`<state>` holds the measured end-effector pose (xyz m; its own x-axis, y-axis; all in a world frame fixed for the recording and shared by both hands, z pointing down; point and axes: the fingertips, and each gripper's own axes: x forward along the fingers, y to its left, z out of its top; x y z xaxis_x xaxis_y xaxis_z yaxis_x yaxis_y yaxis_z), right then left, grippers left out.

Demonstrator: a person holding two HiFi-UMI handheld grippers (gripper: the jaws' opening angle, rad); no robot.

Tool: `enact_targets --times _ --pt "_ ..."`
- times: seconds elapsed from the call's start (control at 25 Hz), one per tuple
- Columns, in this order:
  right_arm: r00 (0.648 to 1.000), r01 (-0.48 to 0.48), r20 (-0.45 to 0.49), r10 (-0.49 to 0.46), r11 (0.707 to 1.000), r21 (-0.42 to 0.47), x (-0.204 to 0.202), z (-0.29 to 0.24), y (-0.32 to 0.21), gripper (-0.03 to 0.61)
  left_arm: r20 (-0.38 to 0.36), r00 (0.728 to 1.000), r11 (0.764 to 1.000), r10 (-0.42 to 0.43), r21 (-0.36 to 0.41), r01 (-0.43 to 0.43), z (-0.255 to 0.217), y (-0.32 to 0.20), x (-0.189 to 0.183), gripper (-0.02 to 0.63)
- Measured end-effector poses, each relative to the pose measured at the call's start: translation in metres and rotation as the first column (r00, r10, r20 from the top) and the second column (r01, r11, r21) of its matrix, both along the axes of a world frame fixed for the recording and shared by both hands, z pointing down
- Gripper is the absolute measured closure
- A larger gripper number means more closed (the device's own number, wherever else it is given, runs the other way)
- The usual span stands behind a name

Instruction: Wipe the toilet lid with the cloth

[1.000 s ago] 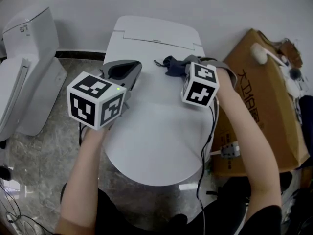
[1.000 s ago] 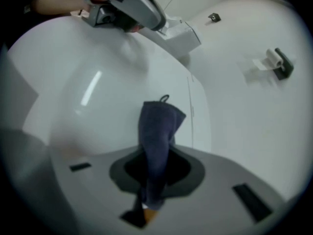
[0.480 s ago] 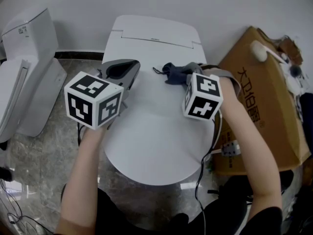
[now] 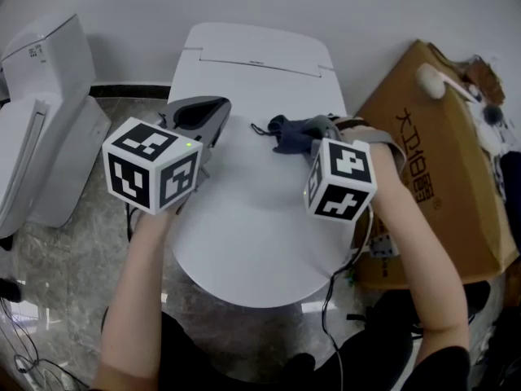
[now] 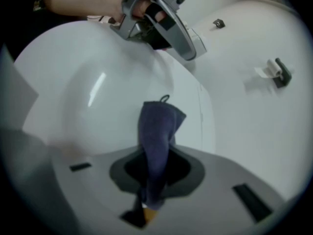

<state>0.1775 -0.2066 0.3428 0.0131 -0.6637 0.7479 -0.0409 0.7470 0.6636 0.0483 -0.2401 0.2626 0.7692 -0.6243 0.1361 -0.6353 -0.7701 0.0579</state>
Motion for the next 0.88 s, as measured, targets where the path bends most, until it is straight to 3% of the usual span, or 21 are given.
enact_targets --times 0.88 --pt "1.0 0.009 0.02 -0.009 1.0 -0.027 -0.011 0.0 0.064 0.514 0.002 1.0 1.0 0.006 -0.003 -0.005 0.0 0.0 -0.001 0.6"
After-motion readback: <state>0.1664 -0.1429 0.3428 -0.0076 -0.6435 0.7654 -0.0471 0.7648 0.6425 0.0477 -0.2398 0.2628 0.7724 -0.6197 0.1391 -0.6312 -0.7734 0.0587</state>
